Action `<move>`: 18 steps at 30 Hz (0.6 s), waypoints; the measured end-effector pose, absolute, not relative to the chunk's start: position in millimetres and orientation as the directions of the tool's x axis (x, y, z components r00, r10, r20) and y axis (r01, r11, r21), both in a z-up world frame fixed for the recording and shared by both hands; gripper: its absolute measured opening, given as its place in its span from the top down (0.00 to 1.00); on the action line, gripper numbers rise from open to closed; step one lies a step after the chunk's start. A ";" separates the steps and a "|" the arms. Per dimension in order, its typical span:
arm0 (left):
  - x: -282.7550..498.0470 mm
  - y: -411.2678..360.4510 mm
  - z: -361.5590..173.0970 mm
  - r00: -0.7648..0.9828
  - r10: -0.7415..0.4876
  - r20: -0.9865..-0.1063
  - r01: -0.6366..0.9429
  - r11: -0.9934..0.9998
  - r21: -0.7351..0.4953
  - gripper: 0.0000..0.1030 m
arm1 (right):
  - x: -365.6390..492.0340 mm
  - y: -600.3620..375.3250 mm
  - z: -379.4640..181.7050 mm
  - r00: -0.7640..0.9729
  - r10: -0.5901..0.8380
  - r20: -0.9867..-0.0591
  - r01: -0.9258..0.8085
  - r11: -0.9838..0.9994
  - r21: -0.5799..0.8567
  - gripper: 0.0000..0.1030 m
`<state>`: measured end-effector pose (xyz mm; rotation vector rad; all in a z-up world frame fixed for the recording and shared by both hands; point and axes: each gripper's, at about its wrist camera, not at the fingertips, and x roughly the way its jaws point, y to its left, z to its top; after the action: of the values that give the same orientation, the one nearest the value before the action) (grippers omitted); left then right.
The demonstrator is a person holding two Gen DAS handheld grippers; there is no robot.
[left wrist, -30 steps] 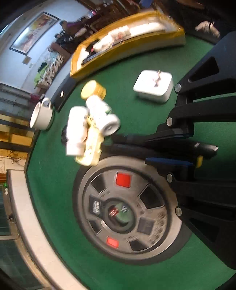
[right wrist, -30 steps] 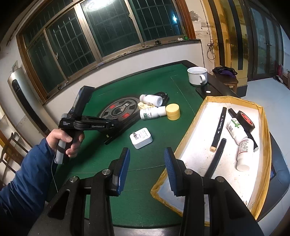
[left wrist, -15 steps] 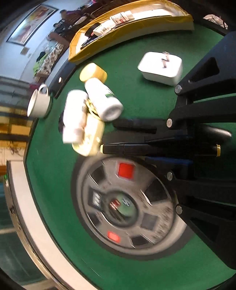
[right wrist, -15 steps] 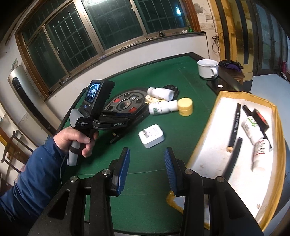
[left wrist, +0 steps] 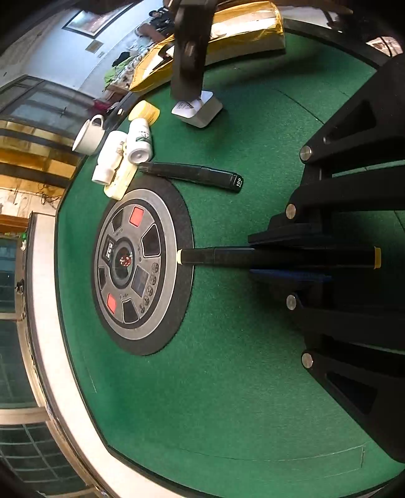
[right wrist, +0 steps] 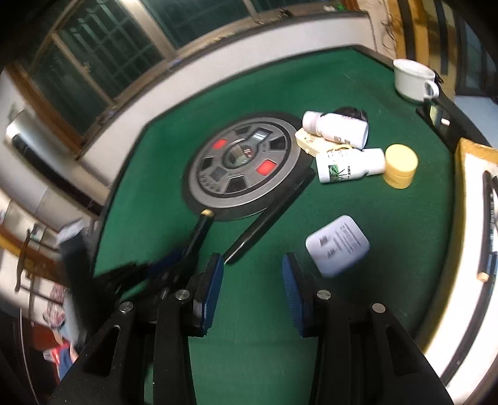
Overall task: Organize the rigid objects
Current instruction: 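Grasp a black marker with the left tool while the right tool grasps another black marker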
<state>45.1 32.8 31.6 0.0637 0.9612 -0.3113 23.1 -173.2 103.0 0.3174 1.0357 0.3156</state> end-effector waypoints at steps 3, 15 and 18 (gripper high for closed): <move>42.8 36.6 31.9 0.546 -0.231 -0.806 0.276 0.957 -0.088 0.88 | 41.0 -169.2 93.6 0.454 0.382 -0.805 -0.070 0.916 0.395 0.66; 42.8 31.4 28.2 0.572 -0.220 -0.790 0.270 0.960 -0.072 0.88 | 103.4 -133.0 57.8 0.406 0.169 -0.898 0.001 0.983 0.185 0.66; 41.5 28.5 27.3 0.581 -0.205 -0.787 0.273 0.961 -0.048 0.88 | 98.4 -122.9 56.0 0.431 0.124 -0.894 -0.042 0.992 0.117 0.72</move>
<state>41.5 28.5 27.3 0.0812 0.9085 -0.2798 98.4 -122.9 56.0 0.0815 1.1206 0.1032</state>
